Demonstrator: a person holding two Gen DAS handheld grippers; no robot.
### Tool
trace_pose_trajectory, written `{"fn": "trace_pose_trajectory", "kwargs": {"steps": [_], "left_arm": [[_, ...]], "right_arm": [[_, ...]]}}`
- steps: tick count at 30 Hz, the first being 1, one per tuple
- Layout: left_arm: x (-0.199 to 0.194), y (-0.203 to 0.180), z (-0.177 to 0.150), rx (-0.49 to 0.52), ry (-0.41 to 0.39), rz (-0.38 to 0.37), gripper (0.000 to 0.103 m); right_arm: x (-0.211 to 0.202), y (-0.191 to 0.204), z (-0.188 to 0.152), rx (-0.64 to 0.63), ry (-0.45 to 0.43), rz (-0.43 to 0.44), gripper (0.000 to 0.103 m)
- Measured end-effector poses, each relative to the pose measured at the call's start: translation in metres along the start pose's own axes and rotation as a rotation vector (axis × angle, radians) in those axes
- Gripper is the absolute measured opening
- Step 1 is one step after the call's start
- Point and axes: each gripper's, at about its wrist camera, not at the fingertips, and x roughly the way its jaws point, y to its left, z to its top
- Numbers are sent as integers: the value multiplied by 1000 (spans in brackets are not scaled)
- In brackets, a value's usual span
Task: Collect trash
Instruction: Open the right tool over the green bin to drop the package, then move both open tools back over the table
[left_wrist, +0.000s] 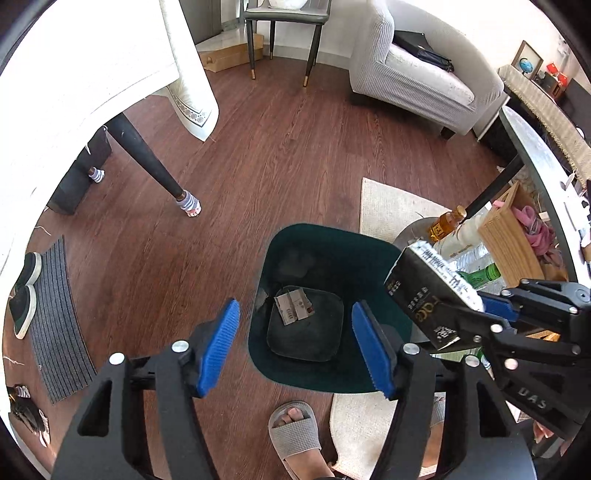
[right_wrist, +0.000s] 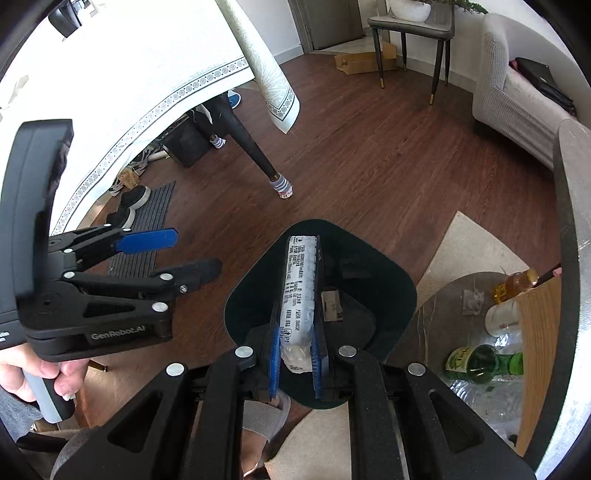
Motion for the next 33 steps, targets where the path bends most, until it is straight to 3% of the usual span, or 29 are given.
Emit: {"fn": "trace_pose_trajectory", "kwargs": {"steps": [8, 17, 18, 20, 22, 28, 33], "left_arm": [[-50, 6, 3, -11, -78, -12, 48], [-102, 1, 7, 11, -155, -30, 37], [-107, 1, 7, 16, -163, -33, 37], [-118, 0, 8, 24, -179, -36, 36], [-128, -1, 8, 27, -194, -38, 36], [-153, -5, 9, 28, -233, -35, 36], [-164, -9, 9, 16, -254, -29, 36]], "right_arm": [[25, 7, -5, -9, 61, -20, 13], [53, 6, -9, 1, 131, -54, 15], [55, 6, -8, -2, 132, -64, 18], [56, 8, -9, -10, 134, -86, 37], [57, 11, -10, -20, 130, -95, 47], [38, 22, -7, -79, 78, -81, 47], [-2, 29, -4, -111, -29, -45, 47]]}}
